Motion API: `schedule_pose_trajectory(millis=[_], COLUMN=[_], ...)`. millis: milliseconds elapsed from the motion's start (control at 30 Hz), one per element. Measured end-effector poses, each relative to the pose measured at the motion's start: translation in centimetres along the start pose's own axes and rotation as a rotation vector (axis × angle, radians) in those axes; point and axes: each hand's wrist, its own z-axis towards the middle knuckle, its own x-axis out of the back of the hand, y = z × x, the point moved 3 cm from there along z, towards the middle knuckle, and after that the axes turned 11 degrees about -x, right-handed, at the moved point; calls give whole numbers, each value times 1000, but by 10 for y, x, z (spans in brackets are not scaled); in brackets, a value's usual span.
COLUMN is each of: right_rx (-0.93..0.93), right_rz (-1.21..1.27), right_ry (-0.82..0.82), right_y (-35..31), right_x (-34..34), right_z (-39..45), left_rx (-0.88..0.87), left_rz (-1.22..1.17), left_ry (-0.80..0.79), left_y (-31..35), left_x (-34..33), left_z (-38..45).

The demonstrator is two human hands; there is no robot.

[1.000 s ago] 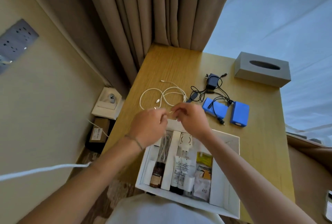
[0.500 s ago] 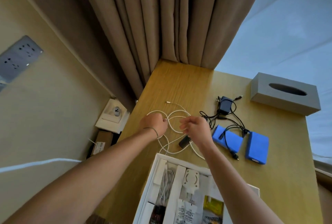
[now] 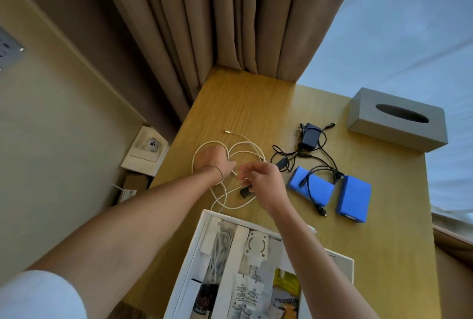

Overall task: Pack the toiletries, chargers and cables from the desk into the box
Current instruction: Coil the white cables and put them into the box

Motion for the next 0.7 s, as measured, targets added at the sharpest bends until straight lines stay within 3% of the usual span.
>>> schedule_pose_trajectory(millis=[200,367,500,700], right_rx=[30,128,345,645], right_rz=[41,15,-226,-608], right_ry=[5,102,166,157], right_y=[2,-8,-27,-49], right_x=[12,30,40,42], right_z=[-21,-44,-66,-101], left_rx=[-29,-59,-200,-407], left_rz=[-47,-539,-732,-710], left_ry=[-81,-9,0,-133], left_y=[13,12,18,32], left_x=[11,29,64,129], left_z=[-2,-29,-66,-123])
